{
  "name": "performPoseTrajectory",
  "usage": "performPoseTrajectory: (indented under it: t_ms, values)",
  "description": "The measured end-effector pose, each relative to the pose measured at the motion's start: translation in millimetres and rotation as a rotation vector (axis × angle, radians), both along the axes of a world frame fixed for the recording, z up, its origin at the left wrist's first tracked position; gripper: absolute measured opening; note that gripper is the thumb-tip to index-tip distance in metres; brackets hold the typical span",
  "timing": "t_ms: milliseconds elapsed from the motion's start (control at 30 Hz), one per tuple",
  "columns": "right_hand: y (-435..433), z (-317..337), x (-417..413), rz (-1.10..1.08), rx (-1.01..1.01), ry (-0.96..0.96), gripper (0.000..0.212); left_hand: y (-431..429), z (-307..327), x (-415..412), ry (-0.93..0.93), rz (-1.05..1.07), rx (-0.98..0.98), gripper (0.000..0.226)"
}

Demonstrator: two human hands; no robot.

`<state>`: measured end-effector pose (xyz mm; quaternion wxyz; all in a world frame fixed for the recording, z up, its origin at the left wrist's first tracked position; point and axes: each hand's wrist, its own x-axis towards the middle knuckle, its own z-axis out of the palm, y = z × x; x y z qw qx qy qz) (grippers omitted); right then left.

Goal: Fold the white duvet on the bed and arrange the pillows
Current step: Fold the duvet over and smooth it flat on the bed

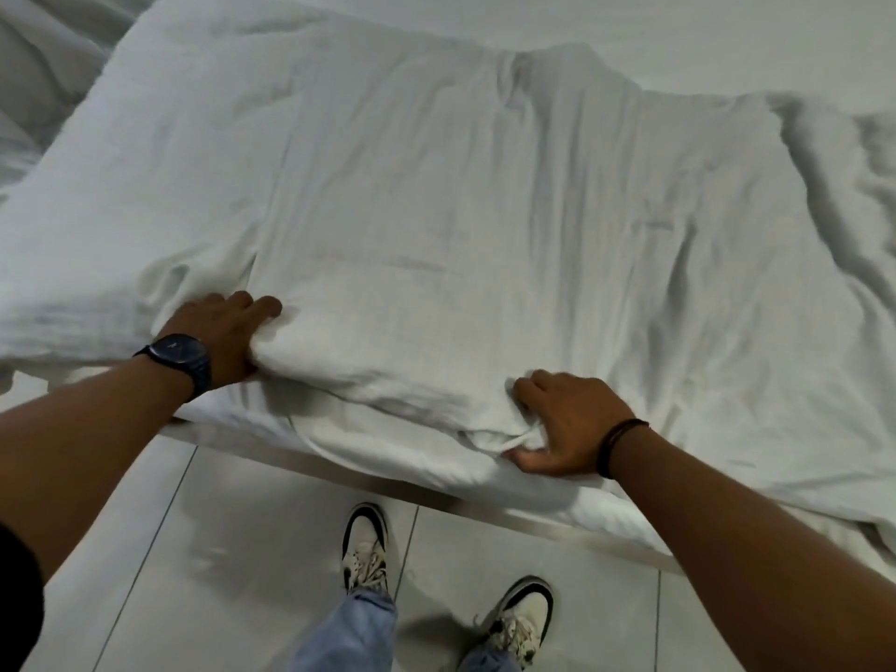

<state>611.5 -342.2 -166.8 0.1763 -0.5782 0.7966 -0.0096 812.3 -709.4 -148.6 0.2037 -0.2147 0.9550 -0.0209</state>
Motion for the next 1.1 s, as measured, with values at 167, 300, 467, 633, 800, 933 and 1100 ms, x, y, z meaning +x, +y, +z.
performPoseTrajectory:
  t_ms: [167, 300, 467, 633, 800, 933, 1100]
  values:
    - [0, 8, -6, -0.029, -0.016, -0.099, 0.063, 1, 12, -25, -0.128, -0.071, 0.07, 0.101]
    - [25, 8, -14, 0.011, -0.188, 0.126, 0.07, 54, 20, -62, 0.128, -0.537, 0.164, 0.114]
    - [90, 16, -32, -0.203, -0.139, 0.273, 0.084, 178, 14, -130, 0.199, -0.803, 0.303, 0.115]
    - [144, 2, -50, -0.326, 0.135, 0.263, 0.069, 276, -9, -175, -0.033, -0.761, 0.22, 0.089]
    - [159, -12, -45, -0.297, -0.059, 0.227, 0.041, 287, -14, -183, -0.131, -0.669, 0.341, 0.044]
    - [153, 1, -49, -0.27, 0.053, 0.016, 0.037, 273, 5, -185, -0.325, -0.699, 0.44, 0.045]
    - [119, 36, -71, -0.335, -0.046, 0.098, 0.048, 221, 28, -191, -0.249, -0.491, 0.569, 0.098]
